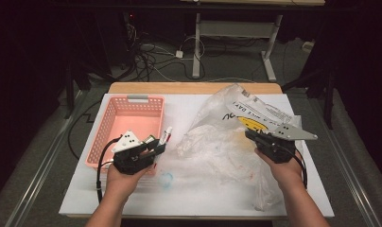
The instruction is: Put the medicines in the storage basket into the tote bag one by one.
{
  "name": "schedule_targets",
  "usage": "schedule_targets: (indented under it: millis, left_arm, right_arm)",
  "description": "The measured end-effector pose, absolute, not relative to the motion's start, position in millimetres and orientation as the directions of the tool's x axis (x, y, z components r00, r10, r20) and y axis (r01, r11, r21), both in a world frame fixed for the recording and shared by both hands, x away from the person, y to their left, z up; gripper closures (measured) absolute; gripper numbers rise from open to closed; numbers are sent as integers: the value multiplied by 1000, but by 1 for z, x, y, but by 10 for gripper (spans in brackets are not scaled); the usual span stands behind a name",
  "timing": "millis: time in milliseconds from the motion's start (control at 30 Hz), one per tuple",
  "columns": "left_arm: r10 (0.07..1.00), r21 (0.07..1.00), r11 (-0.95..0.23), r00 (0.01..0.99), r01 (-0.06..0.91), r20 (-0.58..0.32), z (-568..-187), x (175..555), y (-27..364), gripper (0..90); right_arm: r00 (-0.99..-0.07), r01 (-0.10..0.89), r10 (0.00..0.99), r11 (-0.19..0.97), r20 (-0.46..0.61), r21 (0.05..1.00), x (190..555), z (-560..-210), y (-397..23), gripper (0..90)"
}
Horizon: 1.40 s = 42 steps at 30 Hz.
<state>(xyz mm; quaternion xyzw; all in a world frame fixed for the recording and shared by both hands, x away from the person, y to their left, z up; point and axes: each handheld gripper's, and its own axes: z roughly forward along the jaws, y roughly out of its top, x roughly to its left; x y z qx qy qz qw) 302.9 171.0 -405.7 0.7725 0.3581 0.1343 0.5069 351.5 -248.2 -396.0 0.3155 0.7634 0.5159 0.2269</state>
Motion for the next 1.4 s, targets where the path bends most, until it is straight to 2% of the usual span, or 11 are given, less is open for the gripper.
schedule_targets:
  millis: [267, 400, 767, 1000, 1200, 1400]
  left_arm:
    - [645, 888, -230, 746, 398, -167, -407, 296, 149, 686]
    - [628, 898, -245, 766, 365, -140, -407, 291, 139, 686]
    - [571, 889, -268, 804, 372, -164, -418, 287, 106, 686]
    - [527, 882, -303, 835, 360, -160, -429, 298, 72, 686]
    - [531, 877, -301, 830, 374, -171, -436, 316, 47, 686]
    - [558, 870, -307, 813, 387, -165, -440, 332, 40, 686]
  right_arm:
    - [-694, 246, 719, 269, -25, 931, 351, -396, -249, 900]
    - [-693, 248, 721, 272, -26, 930, 352, -397, -249, 900]
    - [-681, 248, 732, 271, -32, 930, 350, -398, -248, 900]
    - [-677, 239, 734, 278, -46, 930, 348, -397, -247, 900]
    - [-684, 234, 728, 277, -45, 932, 346, -396, -244, 900]
    - [-694, 224, 719, 281, -50, 933, 341, -392, -241, 900]
